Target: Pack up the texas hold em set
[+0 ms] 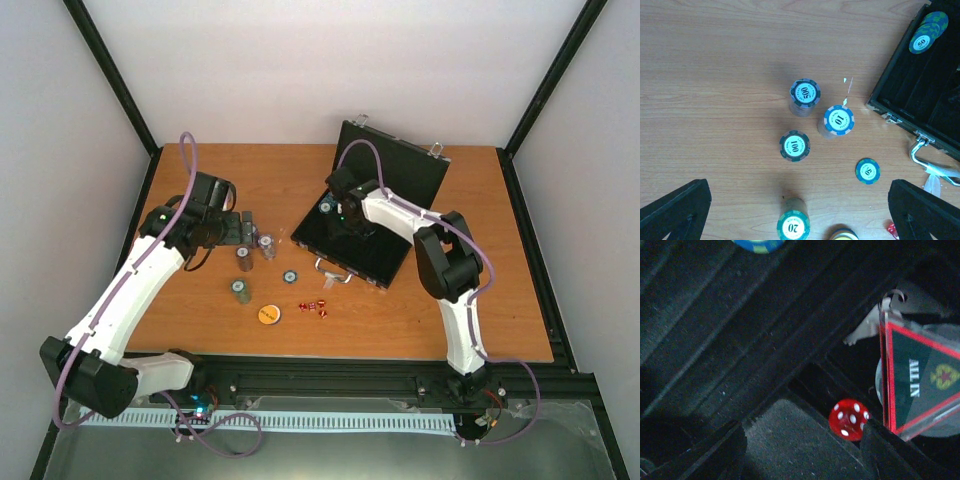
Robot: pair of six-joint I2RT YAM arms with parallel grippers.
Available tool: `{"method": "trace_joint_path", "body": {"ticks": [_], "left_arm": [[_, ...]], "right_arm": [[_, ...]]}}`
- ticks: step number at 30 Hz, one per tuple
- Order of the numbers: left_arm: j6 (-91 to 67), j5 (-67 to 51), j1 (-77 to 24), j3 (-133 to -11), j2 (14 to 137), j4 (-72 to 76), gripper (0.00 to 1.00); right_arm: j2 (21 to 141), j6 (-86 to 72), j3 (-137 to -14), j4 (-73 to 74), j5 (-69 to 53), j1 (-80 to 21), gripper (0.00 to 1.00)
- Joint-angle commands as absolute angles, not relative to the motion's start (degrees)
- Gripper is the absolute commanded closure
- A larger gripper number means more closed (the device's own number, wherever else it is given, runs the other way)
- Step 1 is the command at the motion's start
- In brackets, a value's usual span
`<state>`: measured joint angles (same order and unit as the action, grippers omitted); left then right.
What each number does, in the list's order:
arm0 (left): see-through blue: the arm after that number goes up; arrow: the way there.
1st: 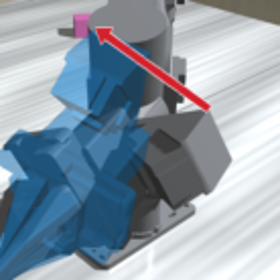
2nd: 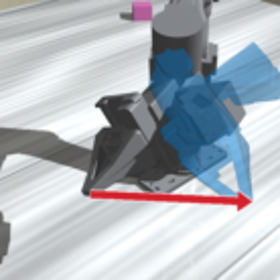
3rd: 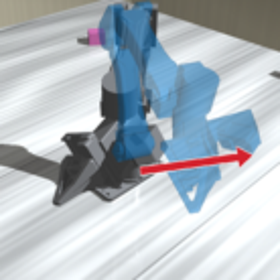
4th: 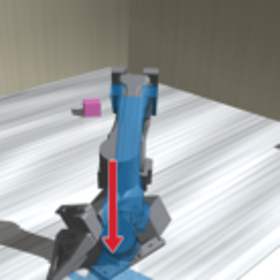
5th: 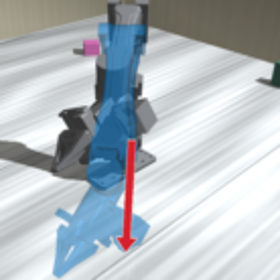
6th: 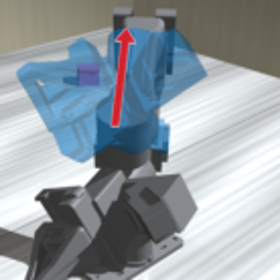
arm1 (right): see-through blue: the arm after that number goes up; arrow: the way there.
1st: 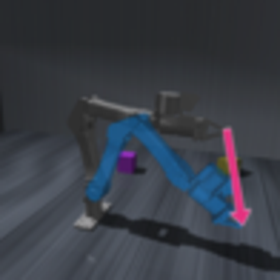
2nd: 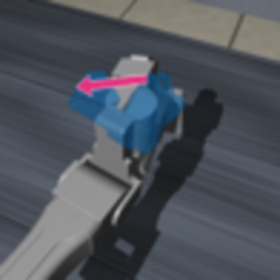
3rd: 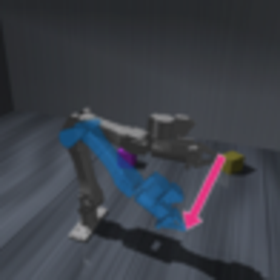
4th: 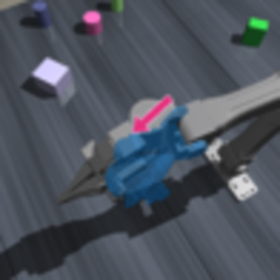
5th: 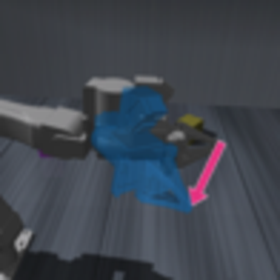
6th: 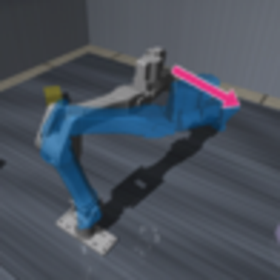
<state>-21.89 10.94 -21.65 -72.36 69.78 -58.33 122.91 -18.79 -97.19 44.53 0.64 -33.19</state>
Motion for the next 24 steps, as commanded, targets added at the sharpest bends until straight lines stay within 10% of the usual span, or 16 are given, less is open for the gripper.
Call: {"method": "trace_joint_path", "body": {"ticks": [1,24], "left_arm": [[-22.73,11.08,-21.53,-72.18,68.64,-57.46,0.0],[-22.19,11.49,-21.53,-72.93,68.9,-57.79,0.0]], "right_arm": [[119.83,-20.45,-94.38,45.8,1.52,-33.22,0.36],[127.74,-18.24,-102.98,41.8,-3.76,-33.24,0.36]]}}
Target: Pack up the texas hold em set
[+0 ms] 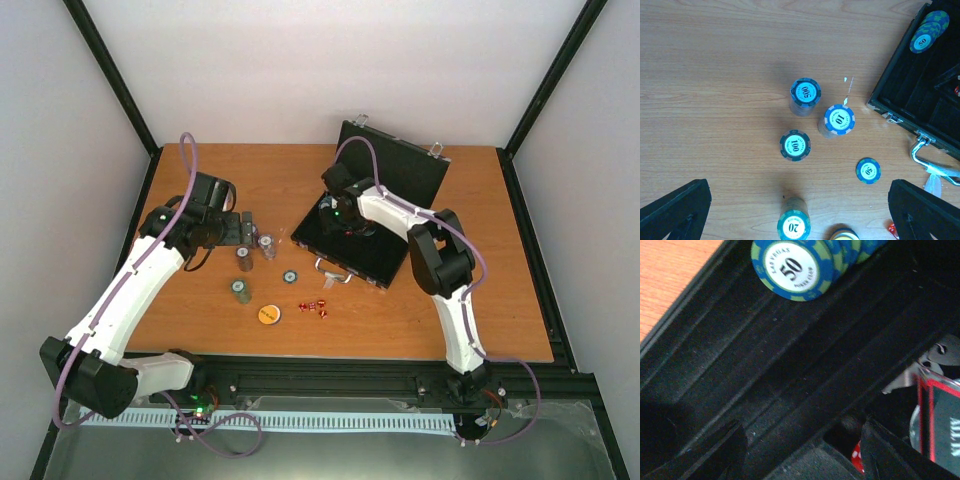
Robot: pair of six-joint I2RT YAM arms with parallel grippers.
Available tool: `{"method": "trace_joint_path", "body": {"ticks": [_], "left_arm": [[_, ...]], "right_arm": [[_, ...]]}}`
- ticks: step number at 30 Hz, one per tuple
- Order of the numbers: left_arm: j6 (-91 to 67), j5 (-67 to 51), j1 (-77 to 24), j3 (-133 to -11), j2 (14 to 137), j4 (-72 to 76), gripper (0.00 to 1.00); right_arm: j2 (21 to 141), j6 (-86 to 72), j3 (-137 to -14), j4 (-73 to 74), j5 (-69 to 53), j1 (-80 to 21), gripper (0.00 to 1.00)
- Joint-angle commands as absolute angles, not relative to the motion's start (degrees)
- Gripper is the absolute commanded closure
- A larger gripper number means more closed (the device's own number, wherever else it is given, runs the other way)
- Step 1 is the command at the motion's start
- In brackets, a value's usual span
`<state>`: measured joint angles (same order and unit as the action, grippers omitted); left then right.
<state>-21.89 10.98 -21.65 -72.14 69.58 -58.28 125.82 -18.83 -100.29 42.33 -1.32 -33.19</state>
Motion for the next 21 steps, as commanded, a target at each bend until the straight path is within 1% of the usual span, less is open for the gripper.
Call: {"method": "trace_joint_path", "body": {"ticks": [1,11,16,21], "left_arm": [[-22.2,11.52,-21.53,-72.95,68.98,-57.76,0.0],[-21.78,11.22,-21.51,-72.9,69.41,-57.28,0.0],[-21.4,11.16,-21.53,-73.12,69.77,-57.07,0.0],[-21.14,11.49,-21.53,-73.12,69.83,-57.26,0.0]], "right_arm": [[127.56,-18.27,-102.94,41.79,-3.78,-33.28,0.36],[121.11,-17.48,-100.71,42.02,-1.33,-33.27,0.36],[121.14,-17.72,-100.12,42.64,-1.13,-33.31,0.36],[123.7,-18.28,-100.0,43.41,-3.07,-33.44,0.36]]}}
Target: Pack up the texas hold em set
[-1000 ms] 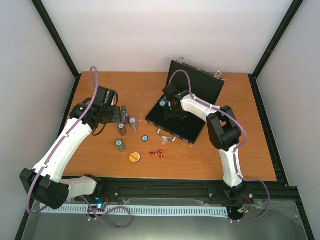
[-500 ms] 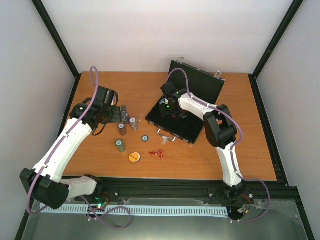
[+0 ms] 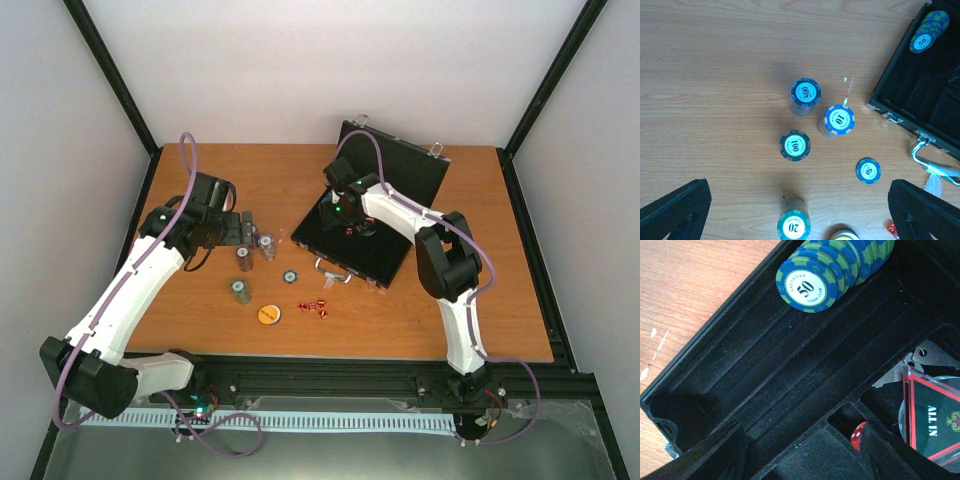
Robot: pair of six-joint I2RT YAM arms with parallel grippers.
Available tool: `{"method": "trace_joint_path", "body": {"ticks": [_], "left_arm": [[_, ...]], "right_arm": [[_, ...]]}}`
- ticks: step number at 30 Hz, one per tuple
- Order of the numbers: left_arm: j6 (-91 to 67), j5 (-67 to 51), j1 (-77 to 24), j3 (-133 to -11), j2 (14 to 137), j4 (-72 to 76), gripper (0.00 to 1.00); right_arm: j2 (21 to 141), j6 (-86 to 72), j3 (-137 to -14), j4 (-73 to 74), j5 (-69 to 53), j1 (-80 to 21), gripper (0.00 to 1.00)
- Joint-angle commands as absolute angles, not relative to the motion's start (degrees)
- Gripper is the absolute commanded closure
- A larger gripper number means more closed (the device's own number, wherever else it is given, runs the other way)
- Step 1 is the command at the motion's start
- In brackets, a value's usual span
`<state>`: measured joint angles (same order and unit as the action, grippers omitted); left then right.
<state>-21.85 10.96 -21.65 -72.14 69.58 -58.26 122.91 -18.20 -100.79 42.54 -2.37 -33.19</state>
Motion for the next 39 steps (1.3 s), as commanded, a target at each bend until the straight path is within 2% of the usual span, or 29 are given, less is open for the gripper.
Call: {"method": "trace_joint_path", "body": {"ticks": [1,14,25,33,34,35,36,39], "left_arm": [[-21.17,11.66,-21.52,-73.12,69.85,-57.3,0.0],[-21.16,12.07,-21.53,-72.77,69.46,-57.77,0.0],[-21.41,11.87,-21.53,-72.86,68.9,-57.85,0.0],[-21.45,11.77,-21.52,-73.54,68.23,-58.05,0.0],[-21.51,11.85,-21.53,-73.64,68.02,-58.16,0.0],[-21.55,11.87,-21.53,-73.77,67.88,-58.33,0.0],[-21.49,11.93,-21.53,-73.93,67.75,-58.43,0.0],[-21.37,12.18,-21.53,-74.26,67.21,-58.84,0.0]], "right_arm": [[123.93,-18.52,-99.48,43.37,-2.98,-33.46,0.36],[127.17,-19.28,-95.34,44.83,0.87,-33.65,0.36],[120.82,-16.43,-94.44,41.3,2.24,-34.26,0.35],[117.71,-15.99,-98.27,46.59,3.5,-36.09,0.21],[116.89,-16.04,-98.06,47.17,3.81,-36.62,0.17],[116.12,-16.18,-97.78,47.94,4.24,-37.26,0.06],[115.39,-16.25,-97.62,48.74,4.68,-37.94,0.01],[112.97,-16.95,-96.29,51.43,5.68,-40.57,0.0]]}}
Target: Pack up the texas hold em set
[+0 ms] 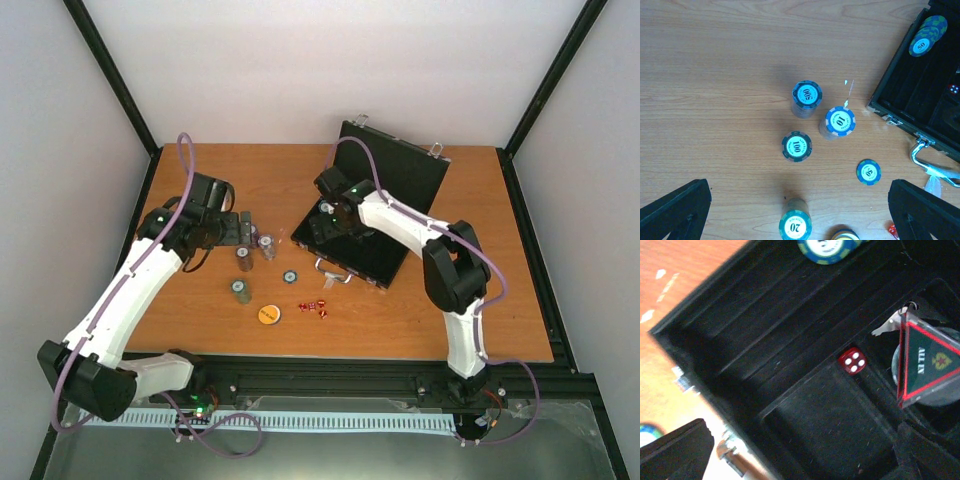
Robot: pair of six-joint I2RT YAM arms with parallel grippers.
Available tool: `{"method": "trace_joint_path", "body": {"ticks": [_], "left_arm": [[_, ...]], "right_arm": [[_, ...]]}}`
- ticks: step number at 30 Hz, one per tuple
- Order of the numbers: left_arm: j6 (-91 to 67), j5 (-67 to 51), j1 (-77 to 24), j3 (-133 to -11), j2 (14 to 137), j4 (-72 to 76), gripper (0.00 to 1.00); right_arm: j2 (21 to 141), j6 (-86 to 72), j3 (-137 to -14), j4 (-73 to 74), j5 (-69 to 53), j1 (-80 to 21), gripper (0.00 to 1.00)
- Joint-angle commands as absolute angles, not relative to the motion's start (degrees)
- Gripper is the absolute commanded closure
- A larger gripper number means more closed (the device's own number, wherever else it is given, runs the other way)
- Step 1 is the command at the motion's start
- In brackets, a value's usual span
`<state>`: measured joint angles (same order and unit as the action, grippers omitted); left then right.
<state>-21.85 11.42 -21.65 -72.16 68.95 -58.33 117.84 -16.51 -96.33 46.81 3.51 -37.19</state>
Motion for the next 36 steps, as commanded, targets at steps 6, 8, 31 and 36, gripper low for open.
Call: {"method": "trace_joint_path", "body": {"ticks": [6,8,31,36], "left_arm": [[-20.58,11.79,-21.53,-75.38,65.97,-59.88,0.0],[-20.37,11.7,-21.53,-75.28,65.25,-60.02,0.0],[-21.98,10.43,-21.53,-71.52,57.36,-63.06,0.0],[-22.66,10.49,-21.53,-71.32,57.29,-63.07,0.0]], "right_arm": [[105.56,-18.82,-89.71,55.29,4.94,-46.94,0.0],[103.24,-18.92,-87.06,57.02,4.53,-50.49,0.0],[106.0,-23.2,-71.29,45.97,-4.31,-60.59,0.42],[107.55,-23.52,-71.37,45.74,-1.28,-60.56,0.49]]}}
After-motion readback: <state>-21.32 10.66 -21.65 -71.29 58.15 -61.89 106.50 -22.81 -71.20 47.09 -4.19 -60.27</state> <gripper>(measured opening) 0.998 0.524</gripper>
